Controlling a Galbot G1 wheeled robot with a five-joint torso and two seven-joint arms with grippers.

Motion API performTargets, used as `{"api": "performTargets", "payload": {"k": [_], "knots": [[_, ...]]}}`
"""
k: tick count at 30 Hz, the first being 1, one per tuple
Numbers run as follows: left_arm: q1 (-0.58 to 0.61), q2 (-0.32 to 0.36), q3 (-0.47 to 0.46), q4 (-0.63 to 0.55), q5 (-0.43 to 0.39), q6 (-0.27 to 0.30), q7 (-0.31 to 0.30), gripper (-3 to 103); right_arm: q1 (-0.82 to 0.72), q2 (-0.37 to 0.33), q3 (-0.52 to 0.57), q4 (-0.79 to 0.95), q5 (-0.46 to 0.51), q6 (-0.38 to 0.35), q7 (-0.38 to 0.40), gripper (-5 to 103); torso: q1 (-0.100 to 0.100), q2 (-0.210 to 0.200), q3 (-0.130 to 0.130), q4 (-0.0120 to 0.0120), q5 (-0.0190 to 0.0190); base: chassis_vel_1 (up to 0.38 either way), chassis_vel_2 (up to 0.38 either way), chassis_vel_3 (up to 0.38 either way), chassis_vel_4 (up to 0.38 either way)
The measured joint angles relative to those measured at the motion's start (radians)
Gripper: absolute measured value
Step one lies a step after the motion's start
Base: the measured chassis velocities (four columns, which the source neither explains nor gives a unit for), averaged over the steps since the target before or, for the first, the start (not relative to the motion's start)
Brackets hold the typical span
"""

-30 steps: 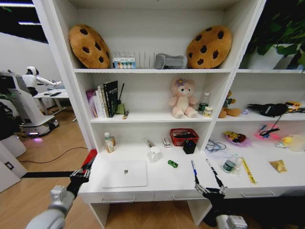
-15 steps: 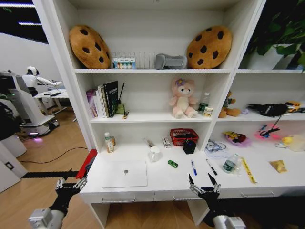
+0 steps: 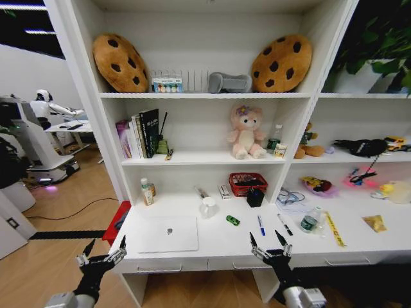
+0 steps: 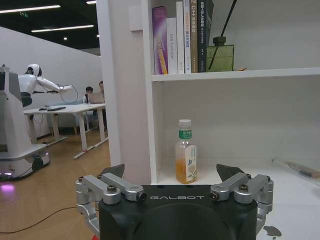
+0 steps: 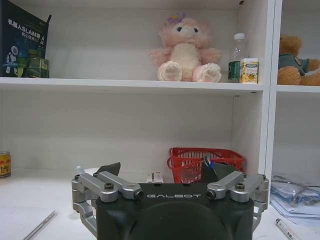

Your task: Organize the objects on the table.

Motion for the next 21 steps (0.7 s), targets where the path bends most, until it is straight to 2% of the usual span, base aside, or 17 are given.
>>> {"api": "performTargets", "payload": {"k": [9,21], "knots": [[0.012,-0.015,-0.001,-0.005,0.017,-0.011,0.004,100,0.017,-0.005,-0.002,-0.013,0.009,-0.001,-0.013,100,0.0,0.0,0.0,-0.0001,-0.0003,-0.018,-0.015,0.01,0.017],[0.01,-0.018,-0.004,0.007,0.019,-0.019,0.009,100,0.034,0.001,-0.002,-0.044,0.005,0.031,-0.011,100,0.0,0.0,0.0,0.0002,0.0003,-0.106,-0.118,0.12,0.096]]}}
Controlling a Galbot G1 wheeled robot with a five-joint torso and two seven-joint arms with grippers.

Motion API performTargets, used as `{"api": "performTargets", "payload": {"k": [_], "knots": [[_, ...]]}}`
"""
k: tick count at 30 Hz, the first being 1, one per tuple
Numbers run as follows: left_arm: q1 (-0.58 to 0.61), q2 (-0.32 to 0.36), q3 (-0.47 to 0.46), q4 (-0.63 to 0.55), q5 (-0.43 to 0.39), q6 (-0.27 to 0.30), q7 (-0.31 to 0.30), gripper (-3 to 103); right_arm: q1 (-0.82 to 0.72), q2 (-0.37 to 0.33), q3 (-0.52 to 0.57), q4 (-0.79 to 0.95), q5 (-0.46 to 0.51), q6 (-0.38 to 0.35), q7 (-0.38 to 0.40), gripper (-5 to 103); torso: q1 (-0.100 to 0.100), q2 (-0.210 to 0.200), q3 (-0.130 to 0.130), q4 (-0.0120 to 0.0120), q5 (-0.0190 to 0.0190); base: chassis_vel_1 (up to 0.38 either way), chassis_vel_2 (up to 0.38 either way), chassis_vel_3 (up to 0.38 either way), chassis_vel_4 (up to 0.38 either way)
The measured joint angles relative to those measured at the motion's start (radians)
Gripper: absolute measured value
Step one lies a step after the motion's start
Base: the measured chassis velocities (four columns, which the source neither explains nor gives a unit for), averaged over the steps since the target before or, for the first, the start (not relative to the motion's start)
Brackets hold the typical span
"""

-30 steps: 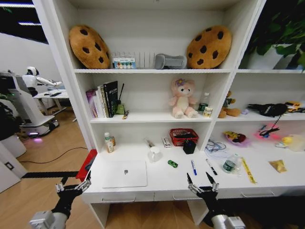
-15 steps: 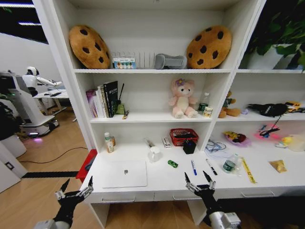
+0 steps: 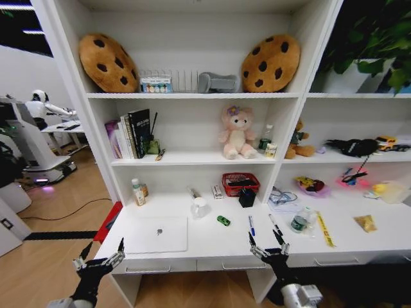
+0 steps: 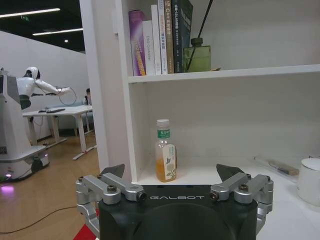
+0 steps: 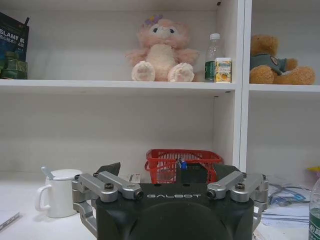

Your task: Organize the objects on the table.

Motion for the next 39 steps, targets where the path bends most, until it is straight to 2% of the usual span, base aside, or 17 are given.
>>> {"api": "performTargets", "payload": {"k": [15,17,23,29,39], "knots": [[0.0,-0.005,0.008,0.008,0.01,-0.006,0.004,100,0.0,0.001,0.006,-0.01,0.016,-0.005,0.008,100,0.0,0.0,0.0,-0.0002,-0.0005,-0.015,-0.02,0.013,0.018],[0.004,-0.009,0.01,0.006,0.013,-0.008,0.006,100,0.007,0.003,0.005,-0.022,0.018,0.025,-0.013,100,0.0,0.0,0.0,-0.0001,-0.0003,-0.076,-0.092,0.081,0.1],[0.01,-0.016,0.011,0.002,0.02,-0.017,0.007,100,0.02,0.004,-0.003,-0.032,0.016,0.045,-0.032,100,0.0,0.0,0.0,-0.0001,-0.0001,-0.049,-0.051,0.043,0.039],[0.015,-0.022,0.016,-0.001,0.03,-0.022,0.009,100,0.023,0.009,0.003,-0.031,0.014,0.007,-0.01,100,0.0,0.0,0.0,-0.0003,-0.0005,0.0,0.0,0.0,0.0],[0.015,-0.029,0.023,0.0,0.039,-0.038,0.009,100,0.019,0.008,0.01,-0.04,0.021,0.008,0.012,100,0.0,0.0,0.0,-0.0002,-0.0002,-0.023,0.015,0.023,-0.021]]}}
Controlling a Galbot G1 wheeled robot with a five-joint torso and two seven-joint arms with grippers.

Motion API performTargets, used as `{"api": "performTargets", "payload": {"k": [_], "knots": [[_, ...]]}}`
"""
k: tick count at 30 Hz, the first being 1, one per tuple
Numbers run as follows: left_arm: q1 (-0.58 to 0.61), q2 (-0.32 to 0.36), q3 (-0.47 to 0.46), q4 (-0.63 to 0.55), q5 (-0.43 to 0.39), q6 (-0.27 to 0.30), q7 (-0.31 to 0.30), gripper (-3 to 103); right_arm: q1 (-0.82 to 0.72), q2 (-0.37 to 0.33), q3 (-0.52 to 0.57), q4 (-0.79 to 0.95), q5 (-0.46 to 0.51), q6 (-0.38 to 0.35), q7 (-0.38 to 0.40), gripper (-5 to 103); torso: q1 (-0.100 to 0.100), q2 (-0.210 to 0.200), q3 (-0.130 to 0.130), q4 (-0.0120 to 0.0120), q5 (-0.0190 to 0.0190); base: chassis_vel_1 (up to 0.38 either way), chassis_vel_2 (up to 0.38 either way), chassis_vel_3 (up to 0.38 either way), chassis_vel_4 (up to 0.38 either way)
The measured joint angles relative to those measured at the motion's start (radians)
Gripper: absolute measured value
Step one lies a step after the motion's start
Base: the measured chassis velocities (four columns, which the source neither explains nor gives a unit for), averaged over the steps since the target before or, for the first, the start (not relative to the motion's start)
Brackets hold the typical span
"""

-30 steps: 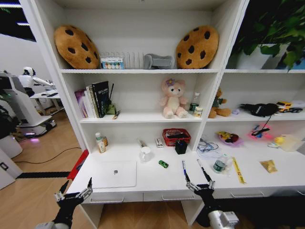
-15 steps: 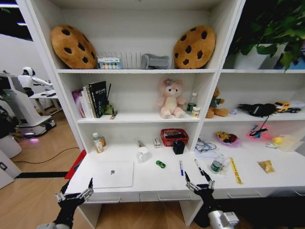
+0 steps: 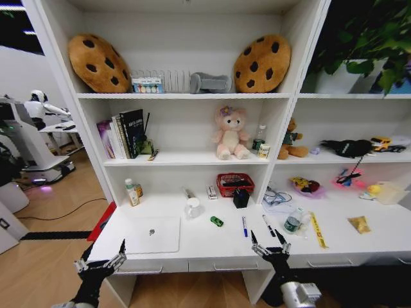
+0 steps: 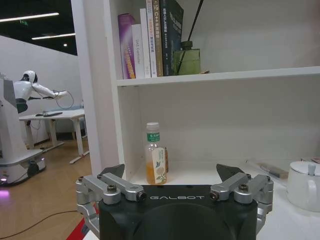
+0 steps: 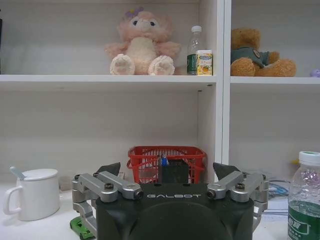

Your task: Organize the objects on the table.

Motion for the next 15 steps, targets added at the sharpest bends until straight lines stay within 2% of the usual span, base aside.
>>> {"api": "performTargets", "payload": {"k": [8,10,11,14,15], "knots": [[0.004,-0.003,0.009,0.0,0.005,-0.002,-0.001,100,-0.005,-0.005,-0.003,-0.003,-0.003,0.009,-0.019,100,0.0,0.0,0.0,0.0002,-0.0003,-0.155,0.146,0.162,-0.16],[0.005,-0.004,0.013,-0.001,0.005,-0.002,-0.001,100,-0.027,-0.026,-0.011,0.027,0.065,-0.056,-0.072,100,0.002,-0.001,0.0,0.0,-0.0002,-0.148,0.164,0.113,-0.096],[0.005,-0.004,0.013,-0.001,0.005,-0.002,-0.001,100,-0.027,-0.026,-0.011,0.027,0.065,-0.056,-0.072,100,0.002,-0.001,0.0,0.0,-0.0002,-0.127,0.157,0.113,-0.092],[0.004,-0.005,0.018,0.001,0.005,-0.002,-0.001,100,-0.037,-0.086,-0.012,0.025,0.121,-0.136,-0.183,100,0.001,-0.001,0.0,0.0002,0.0,-0.062,0.078,0.033,-0.044],[0.004,-0.005,0.018,0.001,0.005,-0.002,-0.001,100,-0.037,-0.086,-0.012,0.025,0.121,-0.136,-0.183,100,0.001,-0.001,0.0,0.0002,0.0,0.0,0.0,0.0,0.0]]}}
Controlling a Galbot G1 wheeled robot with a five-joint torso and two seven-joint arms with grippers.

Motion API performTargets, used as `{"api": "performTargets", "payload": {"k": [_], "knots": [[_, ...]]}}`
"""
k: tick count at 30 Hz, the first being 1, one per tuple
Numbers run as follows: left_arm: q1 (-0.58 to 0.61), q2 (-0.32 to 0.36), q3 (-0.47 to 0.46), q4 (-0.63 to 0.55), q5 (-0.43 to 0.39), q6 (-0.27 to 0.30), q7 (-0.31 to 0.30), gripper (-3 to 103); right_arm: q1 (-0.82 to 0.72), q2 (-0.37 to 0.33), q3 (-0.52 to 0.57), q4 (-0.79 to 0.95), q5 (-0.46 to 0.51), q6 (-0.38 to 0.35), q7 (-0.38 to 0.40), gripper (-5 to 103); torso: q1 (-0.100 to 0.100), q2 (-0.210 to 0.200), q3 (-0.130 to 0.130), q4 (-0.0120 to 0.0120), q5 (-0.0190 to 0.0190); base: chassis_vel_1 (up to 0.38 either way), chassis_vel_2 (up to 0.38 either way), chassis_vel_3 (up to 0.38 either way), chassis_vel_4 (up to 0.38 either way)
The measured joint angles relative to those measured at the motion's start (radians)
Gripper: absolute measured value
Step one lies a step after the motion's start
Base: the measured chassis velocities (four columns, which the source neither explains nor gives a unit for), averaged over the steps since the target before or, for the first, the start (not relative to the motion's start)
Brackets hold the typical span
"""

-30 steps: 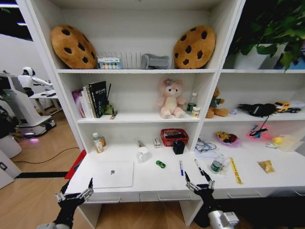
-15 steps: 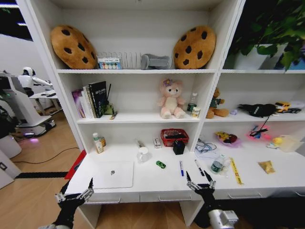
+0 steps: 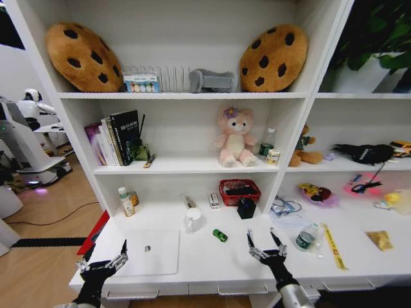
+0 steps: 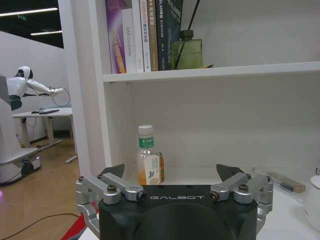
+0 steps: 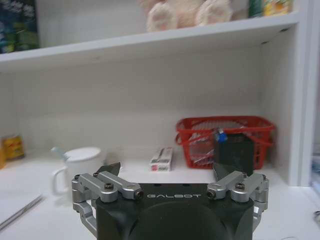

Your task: Organize the objects on the table.

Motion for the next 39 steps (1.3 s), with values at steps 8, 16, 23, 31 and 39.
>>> {"api": "performTargets", "payload": {"k": [8,16,23,31,39], "knots": [[0.003,0.0,0.003,0.011,0.002,0.0,0.0,100,0.094,-0.12,0.001,-0.082,0.008,-0.09,-0.104,100,-0.002,0.001,0.0,-0.0003,0.0,0.041,-0.05,-0.049,0.041],[-0.009,0.028,0.024,0.041,0.001,0.006,0.001,100,0.2,-0.206,-0.006,-0.205,0.044,-0.121,-0.171,100,-0.001,0.001,0.0,-0.0004,0.0,0.003,-0.008,-0.002,0.004],[-0.007,0.055,0.029,0.057,0.0,0.008,0.004,100,0.321,-0.239,-0.042,-0.293,0.063,-0.138,-0.238,100,-0.001,0.001,0.0,-0.0002,-0.0002,0.0,0.0,0.0,0.0],[0.003,0.059,0.021,0.062,0.0,0.01,0.004,100,0.427,-0.263,-0.136,-0.374,0.077,-0.141,-0.287,100,-0.001,0.001,0.0,0.0,-0.0002,0.0,0.0,0.0,0.0],[0.024,0.046,0.013,0.067,0.013,0.009,0.005,100,0.521,-0.261,-0.244,-0.459,0.065,-0.132,-0.298,100,-0.001,0.001,0.0,-0.0001,-0.0003,0.0,0.0,0.0,0.0]]}}
